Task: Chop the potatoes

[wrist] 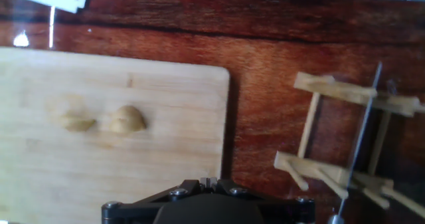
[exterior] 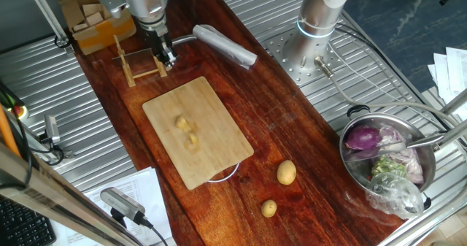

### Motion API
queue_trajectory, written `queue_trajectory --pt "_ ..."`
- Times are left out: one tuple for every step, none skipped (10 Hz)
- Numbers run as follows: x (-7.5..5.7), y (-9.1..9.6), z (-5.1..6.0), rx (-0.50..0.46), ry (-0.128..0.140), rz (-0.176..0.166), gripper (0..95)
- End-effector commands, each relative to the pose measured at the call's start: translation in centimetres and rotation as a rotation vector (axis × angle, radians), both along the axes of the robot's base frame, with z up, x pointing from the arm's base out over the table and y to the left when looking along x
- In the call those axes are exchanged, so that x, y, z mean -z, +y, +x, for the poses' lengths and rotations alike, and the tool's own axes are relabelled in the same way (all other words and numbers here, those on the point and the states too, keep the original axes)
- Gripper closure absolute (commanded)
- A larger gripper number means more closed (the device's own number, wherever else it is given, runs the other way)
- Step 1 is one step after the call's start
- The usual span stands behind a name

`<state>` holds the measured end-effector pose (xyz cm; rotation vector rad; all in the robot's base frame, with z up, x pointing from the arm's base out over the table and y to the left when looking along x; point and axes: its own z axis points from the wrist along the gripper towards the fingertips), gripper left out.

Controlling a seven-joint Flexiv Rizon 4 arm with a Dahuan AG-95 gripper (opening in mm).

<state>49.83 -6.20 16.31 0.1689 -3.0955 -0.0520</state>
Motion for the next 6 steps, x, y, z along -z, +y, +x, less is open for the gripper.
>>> queue_trajectory --pt "0.5 -2.1 0.5 0.01 -0.003 -0.031 95.0" --pt "0.9 -4.4 1.0 -0.023 0.008 -0.03 95.0" --pt "0.9 -6.6 1.4 -0.048 0.028 -0.028 95.0" --pt "0.7 -7.5 1.4 -0.087 0.032 -0.024 95.0" --pt "0.7 -7.5 1.4 -0.096 0.027 -0.015 95.0" --pt "0.7 -7.5 1.4 -0.064 0.03 -0.012 95.0"
